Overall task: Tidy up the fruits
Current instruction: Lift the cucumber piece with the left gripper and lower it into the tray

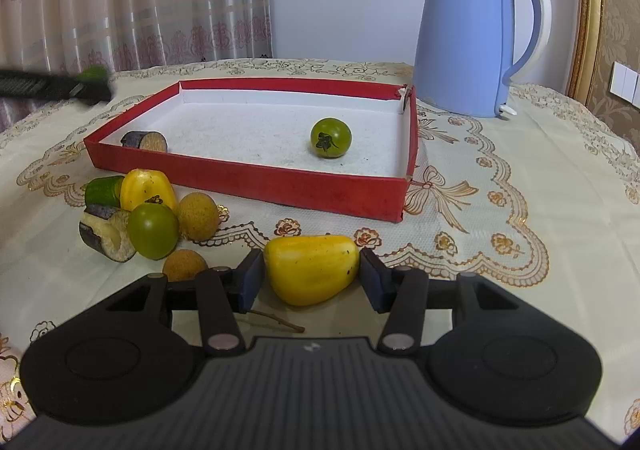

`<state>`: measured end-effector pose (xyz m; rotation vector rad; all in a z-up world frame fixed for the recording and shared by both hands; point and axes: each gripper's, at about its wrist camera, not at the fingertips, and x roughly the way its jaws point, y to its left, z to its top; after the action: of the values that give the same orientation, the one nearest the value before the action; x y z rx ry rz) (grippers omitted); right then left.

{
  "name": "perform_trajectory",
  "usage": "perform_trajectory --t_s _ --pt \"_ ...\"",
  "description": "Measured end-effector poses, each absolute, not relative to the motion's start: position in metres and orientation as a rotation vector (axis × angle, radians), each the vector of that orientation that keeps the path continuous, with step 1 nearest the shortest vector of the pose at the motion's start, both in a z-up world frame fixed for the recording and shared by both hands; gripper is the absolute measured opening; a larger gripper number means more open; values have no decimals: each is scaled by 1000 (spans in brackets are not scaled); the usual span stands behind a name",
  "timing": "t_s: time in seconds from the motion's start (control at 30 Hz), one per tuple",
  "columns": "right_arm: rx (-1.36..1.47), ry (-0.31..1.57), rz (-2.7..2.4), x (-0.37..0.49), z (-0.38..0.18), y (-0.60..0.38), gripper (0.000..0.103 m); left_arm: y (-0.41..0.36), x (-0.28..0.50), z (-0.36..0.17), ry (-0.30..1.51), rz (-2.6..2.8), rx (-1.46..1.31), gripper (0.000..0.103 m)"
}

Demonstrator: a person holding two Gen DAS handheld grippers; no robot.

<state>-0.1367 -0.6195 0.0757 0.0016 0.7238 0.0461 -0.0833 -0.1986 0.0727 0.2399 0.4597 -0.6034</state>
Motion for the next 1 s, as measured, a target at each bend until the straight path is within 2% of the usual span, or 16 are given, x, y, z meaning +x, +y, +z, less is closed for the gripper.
perform_trajectory --t_s 0.4,0.8,1.0 --pt "-1 724 45 -137 76 -619 49 -239 -12 39 535 -546 176 36" --pt "-32 720 15 -139 77 -613 48 -234 9 11 648 -593 124 36" --pt "-9 715 -19 -143 79 -619 48 -235 8 10 639 -592 133 36"
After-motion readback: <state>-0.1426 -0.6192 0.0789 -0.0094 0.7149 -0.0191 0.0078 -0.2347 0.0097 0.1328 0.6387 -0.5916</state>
